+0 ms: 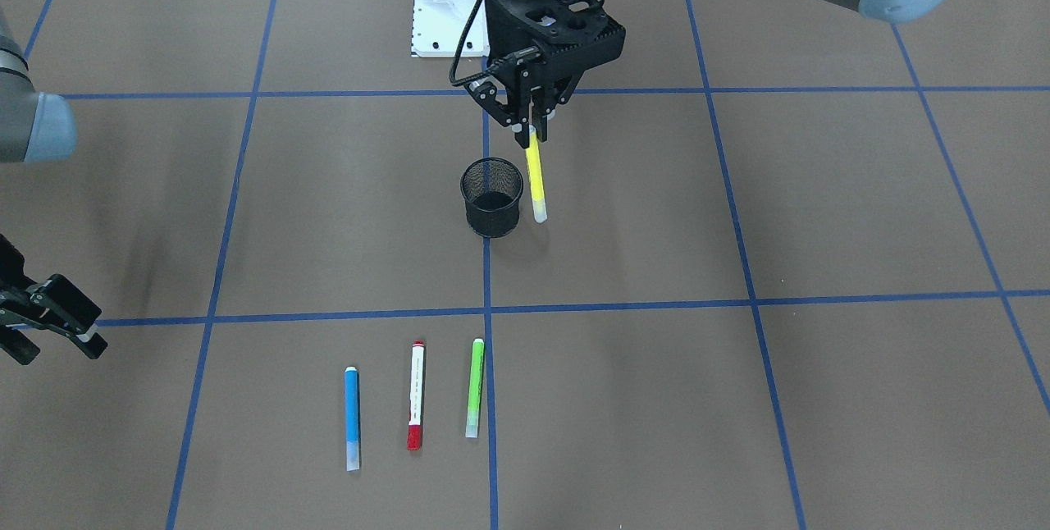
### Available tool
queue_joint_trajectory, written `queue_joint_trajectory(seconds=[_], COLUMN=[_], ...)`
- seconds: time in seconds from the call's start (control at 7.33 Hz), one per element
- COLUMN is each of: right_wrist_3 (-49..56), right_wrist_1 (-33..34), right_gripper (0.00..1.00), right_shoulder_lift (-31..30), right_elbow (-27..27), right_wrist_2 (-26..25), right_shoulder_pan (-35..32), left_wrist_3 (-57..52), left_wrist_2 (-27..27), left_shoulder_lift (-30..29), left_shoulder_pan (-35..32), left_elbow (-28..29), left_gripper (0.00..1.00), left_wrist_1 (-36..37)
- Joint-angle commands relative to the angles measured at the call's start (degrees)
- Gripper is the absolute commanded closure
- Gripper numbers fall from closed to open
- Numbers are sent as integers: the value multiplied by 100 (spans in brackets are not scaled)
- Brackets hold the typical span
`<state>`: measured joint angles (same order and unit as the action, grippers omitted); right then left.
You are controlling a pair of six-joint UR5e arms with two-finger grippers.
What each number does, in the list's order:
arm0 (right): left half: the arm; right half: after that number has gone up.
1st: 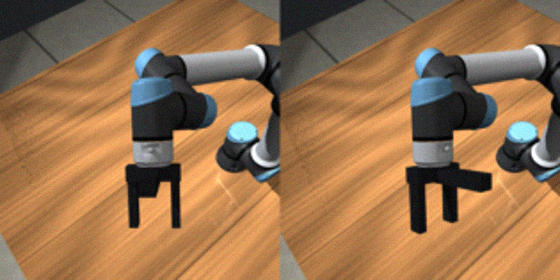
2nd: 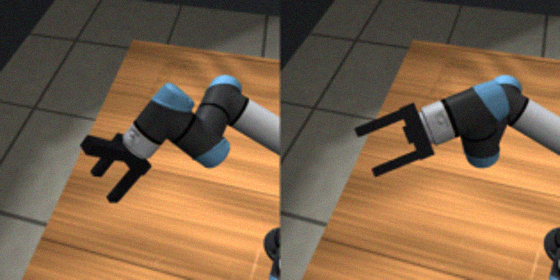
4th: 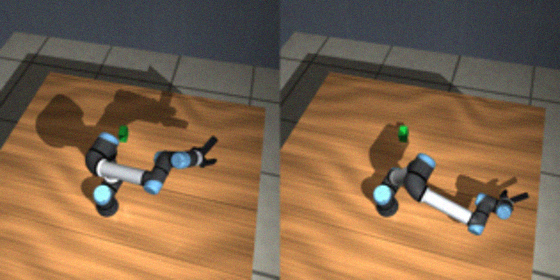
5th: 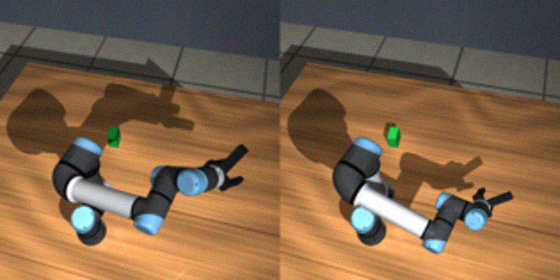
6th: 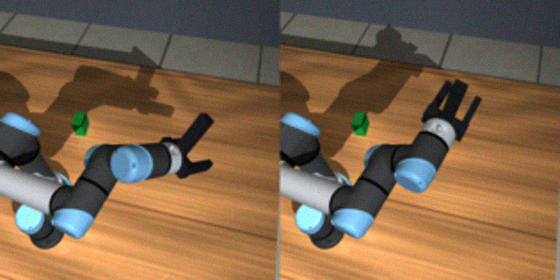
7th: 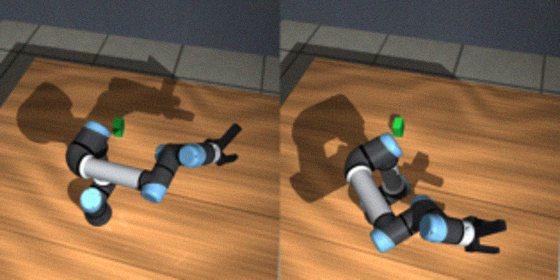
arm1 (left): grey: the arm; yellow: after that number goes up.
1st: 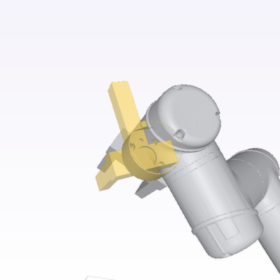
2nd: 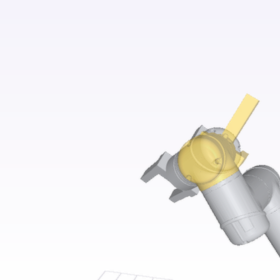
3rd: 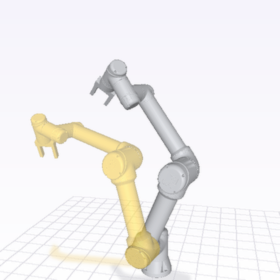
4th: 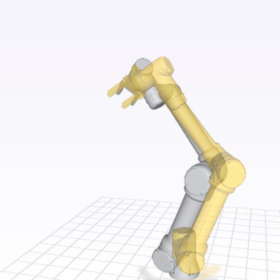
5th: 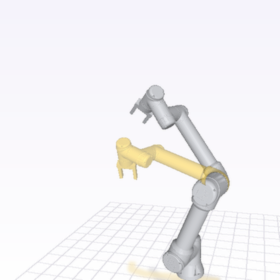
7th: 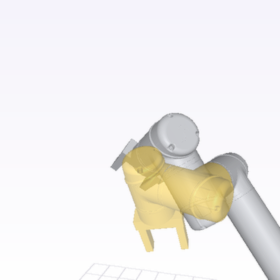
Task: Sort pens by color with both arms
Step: 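Carry the yellow marker and lay it beside the green marker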
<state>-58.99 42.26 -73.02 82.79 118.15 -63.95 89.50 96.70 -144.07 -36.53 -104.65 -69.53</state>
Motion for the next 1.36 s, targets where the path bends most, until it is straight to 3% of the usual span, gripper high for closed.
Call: queue_joint_trajectory(seconds=[0.0,0.55,0.68,0.96,1.09,1.23], right_wrist_3=[1,1,1,1,1,1], right_wrist_1=[-7,-7,-7,-7,-7,-7], right_gripper=[0,0,0,0,0,0], right_shoulder_lift=[15,24,24,24,24,33], right_elbow=[35,62,62,53,53,44], right_wrist_2=[6,-327,-337,-337,-337,-337], right_shoulder_pan=[6,172,181,199,199,208], left_wrist_3=[-91,-64,-56,-64,-169,-788], left_wrist_2=[-886,-2547,-2786,-2780,-2719,-2718], left_shoulder_lift=[834,575,251,55,55,124], left_shoulder_pan=[-29,225,278,296,296,287], left_elbow=[346,3259,3858,4198,4190,3989], left_gripper=[100,100,100,99,2,0], left_wrist_1=[-2204,-5250,-5499,-5572,-5563,-5546])
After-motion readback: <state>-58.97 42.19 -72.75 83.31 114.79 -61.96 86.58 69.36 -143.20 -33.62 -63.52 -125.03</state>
